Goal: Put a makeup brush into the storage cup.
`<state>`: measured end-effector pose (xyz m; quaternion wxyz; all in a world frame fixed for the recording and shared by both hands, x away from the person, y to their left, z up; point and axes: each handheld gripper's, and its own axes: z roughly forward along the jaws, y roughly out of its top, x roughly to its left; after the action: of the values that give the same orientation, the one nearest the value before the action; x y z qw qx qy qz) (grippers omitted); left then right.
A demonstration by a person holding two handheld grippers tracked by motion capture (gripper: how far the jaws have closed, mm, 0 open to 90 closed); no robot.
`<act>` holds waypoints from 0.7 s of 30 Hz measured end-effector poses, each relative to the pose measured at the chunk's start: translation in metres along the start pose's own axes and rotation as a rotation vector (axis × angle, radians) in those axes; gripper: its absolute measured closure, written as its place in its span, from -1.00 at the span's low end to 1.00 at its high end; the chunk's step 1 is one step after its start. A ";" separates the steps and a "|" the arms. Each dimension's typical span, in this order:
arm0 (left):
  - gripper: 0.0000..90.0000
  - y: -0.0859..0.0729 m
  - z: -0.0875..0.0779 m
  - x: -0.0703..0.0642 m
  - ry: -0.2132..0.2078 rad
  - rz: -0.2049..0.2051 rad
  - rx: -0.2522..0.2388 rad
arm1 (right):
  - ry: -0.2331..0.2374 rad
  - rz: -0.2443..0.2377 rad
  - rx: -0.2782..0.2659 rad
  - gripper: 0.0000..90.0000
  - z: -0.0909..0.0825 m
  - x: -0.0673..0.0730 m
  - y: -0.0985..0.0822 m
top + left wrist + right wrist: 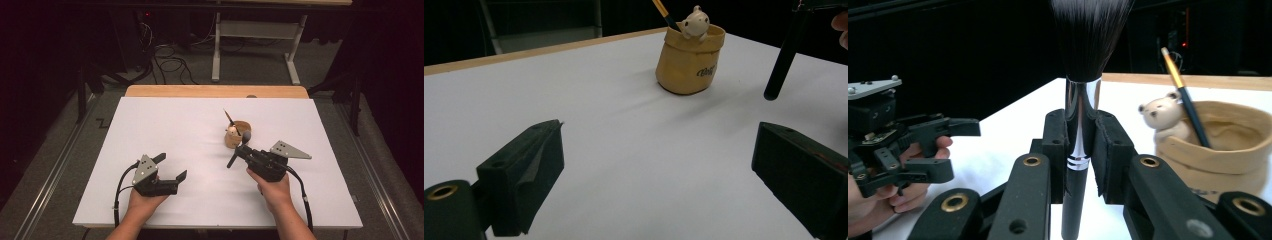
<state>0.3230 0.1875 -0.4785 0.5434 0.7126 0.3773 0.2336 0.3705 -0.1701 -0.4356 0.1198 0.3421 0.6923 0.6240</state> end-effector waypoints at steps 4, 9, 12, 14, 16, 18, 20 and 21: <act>-0.89 -0.001 0.001 -0.001 0.001 -0.002 -0.001 | -0.031 -0.026 -0.006 0.76 -0.005 -0.004 0.002; -0.95 -0.001 0.002 -0.002 0.002 -0.009 0.004 | -0.062 -0.050 -0.012 0.76 -0.011 -0.009 0.005; -0.99 -0.001 0.002 -0.001 0.002 -0.014 0.001 | -0.071 -0.049 -0.018 0.76 -0.015 -0.012 0.006; -0.99 -0.001 0.002 -0.001 0.000 -0.013 -0.002 | -0.084 -0.055 -0.021 0.76 -0.016 -0.013 0.007; -0.99 -0.001 0.002 -0.002 0.000 -0.012 -0.002 | -0.091 -0.061 -0.023 0.76 -0.017 -0.014 0.007; -0.99 -0.001 0.002 -0.002 -0.002 -0.013 -0.003 | -0.095 -0.063 -0.025 0.76 -0.018 -0.015 0.007; -0.99 -0.001 0.002 -0.002 -0.002 -0.012 -0.004 | -0.107 -0.073 -0.027 0.76 -0.019 -0.016 0.008; -0.99 -0.001 0.002 -0.002 -0.003 -0.013 -0.004 | -0.114 -0.074 -0.028 0.76 -0.019 -0.016 0.008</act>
<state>0.3232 0.1849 -0.4796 0.5468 0.7094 0.3807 0.2297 0.3739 -0.1954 -0.4286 0.1869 0.3496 0.6879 0.6080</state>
